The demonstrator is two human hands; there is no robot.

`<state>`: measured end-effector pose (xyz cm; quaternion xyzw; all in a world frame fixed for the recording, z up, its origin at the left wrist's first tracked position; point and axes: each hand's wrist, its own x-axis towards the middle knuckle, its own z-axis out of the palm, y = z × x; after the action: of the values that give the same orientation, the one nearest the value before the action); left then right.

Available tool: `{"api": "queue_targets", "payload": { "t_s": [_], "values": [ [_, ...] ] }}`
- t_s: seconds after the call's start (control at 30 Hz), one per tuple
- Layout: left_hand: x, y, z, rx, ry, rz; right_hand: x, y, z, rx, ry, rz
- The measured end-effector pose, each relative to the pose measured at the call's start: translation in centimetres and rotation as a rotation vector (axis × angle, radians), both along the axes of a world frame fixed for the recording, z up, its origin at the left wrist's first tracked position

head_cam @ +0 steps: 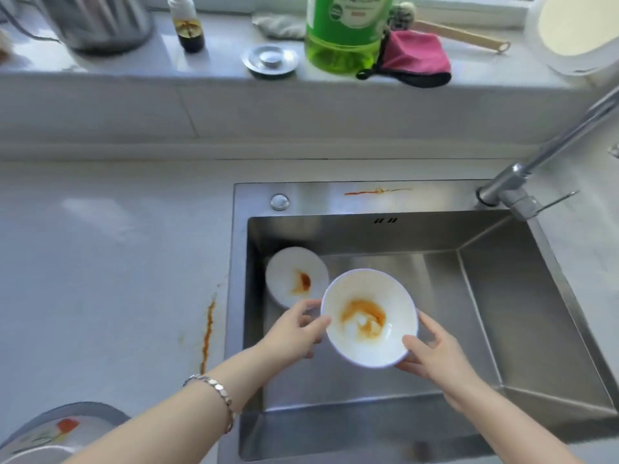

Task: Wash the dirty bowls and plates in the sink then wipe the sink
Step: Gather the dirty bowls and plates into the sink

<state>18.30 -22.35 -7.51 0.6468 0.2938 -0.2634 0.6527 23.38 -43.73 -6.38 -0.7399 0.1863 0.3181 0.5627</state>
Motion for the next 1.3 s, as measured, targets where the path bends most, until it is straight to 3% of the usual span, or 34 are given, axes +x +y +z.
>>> {"api": "queue_targets", "payload": {
  "t_s": [0.23,0.4,0.77,0.87,1.03,1.2,1.3],
  "values": [
    [2.5,-3.6,-5.7,0.265,0.202,0.033,6.0,-5.4,-8.2,-0.109,0.052,0.025],
    [2.2,-4.1,-7.1,0.351,0.264,0.087,10.2,-3.3,-12.2,-0.011,0.1,0.005],
    [1.2,-3.5,-7.2,0.45,0.213,0.045,12.1,-1.2,-16.2,0.13,0.161,-0.068],
    [0.6,-3.3,-6.3,0.458,0.177,0.048,11.6,-1.1,-15.6,0.059,0.184,-0.033],
    [-1.3,-2.0,-2.6,0.448,0.038,0.04,7.3,0.0,-12.8,-0.238,0.165,0.409],
    [-6.8,2.5,3.3,0.48,-0.145,0.152,1.1,6.5,-4.1,-0.181,-0.144,0.889],
    [-12.4,7.0,6.3,0.58,-0.237,0.271,-4.6,11.9,1.2,-0.073,-0.257,1.066]
  ]
}}
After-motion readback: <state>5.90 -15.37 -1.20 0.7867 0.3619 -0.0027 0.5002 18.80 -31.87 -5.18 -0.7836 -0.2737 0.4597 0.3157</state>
